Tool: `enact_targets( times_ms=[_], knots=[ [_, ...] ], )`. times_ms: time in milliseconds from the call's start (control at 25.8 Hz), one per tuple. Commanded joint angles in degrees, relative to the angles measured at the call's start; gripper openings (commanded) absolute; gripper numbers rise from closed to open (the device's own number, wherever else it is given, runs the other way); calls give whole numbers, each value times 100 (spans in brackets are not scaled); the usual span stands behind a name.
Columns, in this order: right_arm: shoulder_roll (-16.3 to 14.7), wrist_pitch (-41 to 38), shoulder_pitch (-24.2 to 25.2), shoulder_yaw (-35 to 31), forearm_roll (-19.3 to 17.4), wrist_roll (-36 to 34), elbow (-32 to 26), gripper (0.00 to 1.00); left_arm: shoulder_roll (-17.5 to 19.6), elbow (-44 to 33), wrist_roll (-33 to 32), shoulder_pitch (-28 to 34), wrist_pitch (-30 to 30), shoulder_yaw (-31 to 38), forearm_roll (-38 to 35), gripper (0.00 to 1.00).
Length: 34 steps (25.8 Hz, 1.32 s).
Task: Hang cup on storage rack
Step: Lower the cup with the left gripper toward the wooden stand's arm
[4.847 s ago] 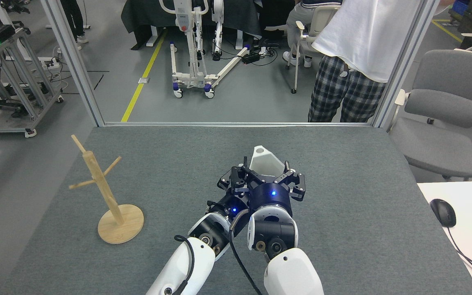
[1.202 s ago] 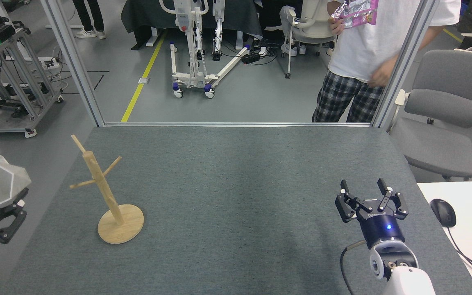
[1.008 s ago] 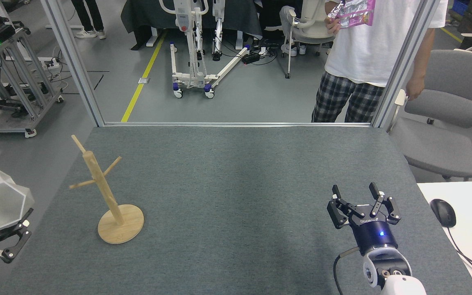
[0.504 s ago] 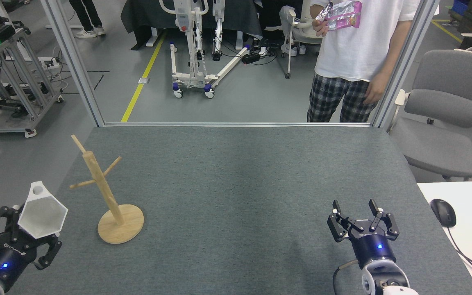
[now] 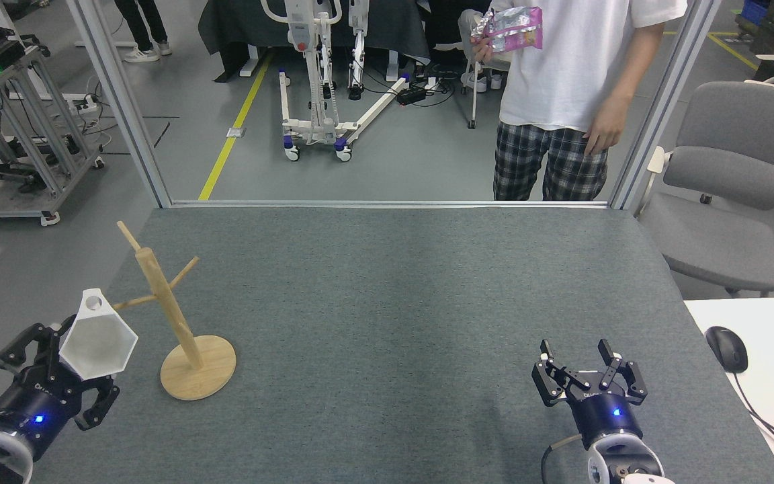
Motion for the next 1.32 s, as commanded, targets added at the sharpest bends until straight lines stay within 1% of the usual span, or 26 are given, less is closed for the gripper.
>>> enact_targets(
  times_ms=[0, 116, 388, 543, 931, 1280],
  knots=[
    [7, 0, -1, -13, -13, -14, 2, 99, -25, 30, -51, -107, -3, -89, -156, 0],
    [7, 0, -1, -13, -13, -14, 2, 99, -43, 152, -183, -168, -3, -125, -208, 0],
    [7, 61, -1, -13, -13, -14, 20, 99, -8, 205, -183, -194, -12, -221, -314, 0],
    [7, 61, -1, -13, -13, -14, 20, 99, -25, 258, -183, -203, -12, -335, -621, 0],
    [-2, 61, -1, -13, -13, -23, 29, 99, -17, 249, -192, -247, -39, -441, -744, 0],
    [7, 61, -1, -13, -13, -23, 29, 99, -8, 267, -192, -370, -39, -766, -903, 0]
  ],
)
